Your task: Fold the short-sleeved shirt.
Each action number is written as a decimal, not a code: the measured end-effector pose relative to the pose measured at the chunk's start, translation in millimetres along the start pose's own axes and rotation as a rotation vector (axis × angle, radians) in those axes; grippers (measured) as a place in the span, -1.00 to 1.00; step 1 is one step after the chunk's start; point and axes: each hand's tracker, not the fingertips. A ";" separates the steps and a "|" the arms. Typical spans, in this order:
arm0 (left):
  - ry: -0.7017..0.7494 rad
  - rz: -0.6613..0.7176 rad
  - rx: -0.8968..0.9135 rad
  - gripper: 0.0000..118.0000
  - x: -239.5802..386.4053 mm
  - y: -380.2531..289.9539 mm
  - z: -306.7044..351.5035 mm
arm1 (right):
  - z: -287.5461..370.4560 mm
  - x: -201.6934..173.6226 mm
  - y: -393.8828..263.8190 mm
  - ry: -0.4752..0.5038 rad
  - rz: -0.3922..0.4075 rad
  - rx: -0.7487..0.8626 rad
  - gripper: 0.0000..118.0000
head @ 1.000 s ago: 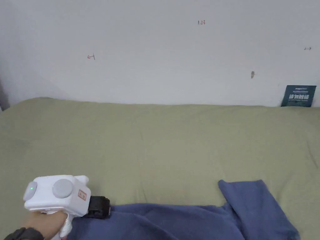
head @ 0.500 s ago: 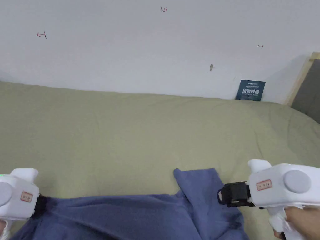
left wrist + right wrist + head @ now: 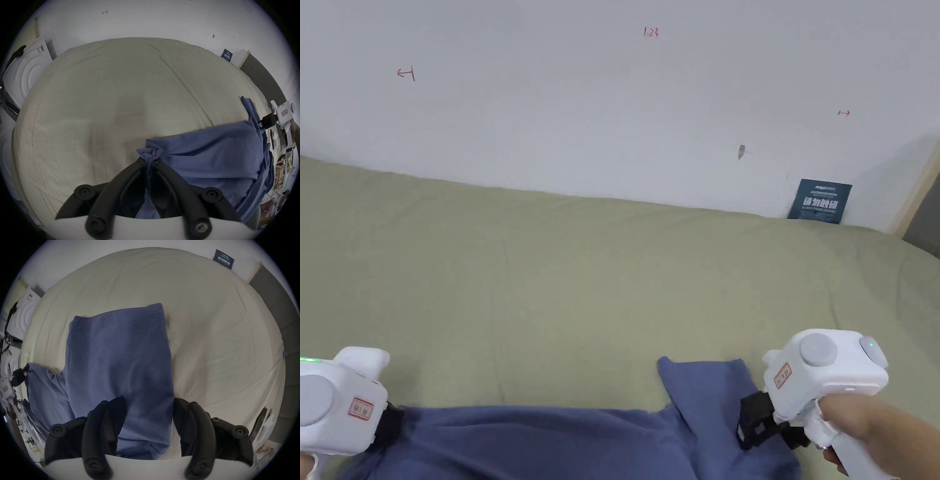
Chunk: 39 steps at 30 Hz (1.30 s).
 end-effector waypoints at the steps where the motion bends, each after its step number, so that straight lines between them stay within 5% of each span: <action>1: -0.002 -0.002 0.000 -0.92 -0.4 0.5 -0.4 | 3.5 -0.9 0.0 -0.004 -0.002 0.001 0.01; 2: -0.003 0.000 0.000 -0.92 -2.6 1.1 -1.2 | 8.7 -1.3 -1.1 -0.014 -0.006 0.016 -0.36; 3: -0.012 0.010 0.001 -0.92 -4.6 2.1 -0.3 | 14.7 -0.7 -2.4 -0.029 -0.030 0.037 -0.98; 5: -0.030 0.041 0.016 -0.92 -8.0 2.9 4.3 | 25.8 -0.2 -7.6 0.031 -0.116 0.087 -0.99; 23: -0.123 -0.101 0.208 -0.92 -16.6 -31.8 157.1 | 204.1 -51.5 -143.7 0.097 0.170 0.378 -0.99; 39: -0.198 -0.102 0.067 -0.92 -50.9 -177.1 169.2 | 178.7 -31.8 -309.4 0.153 0.070 0.315 -0.99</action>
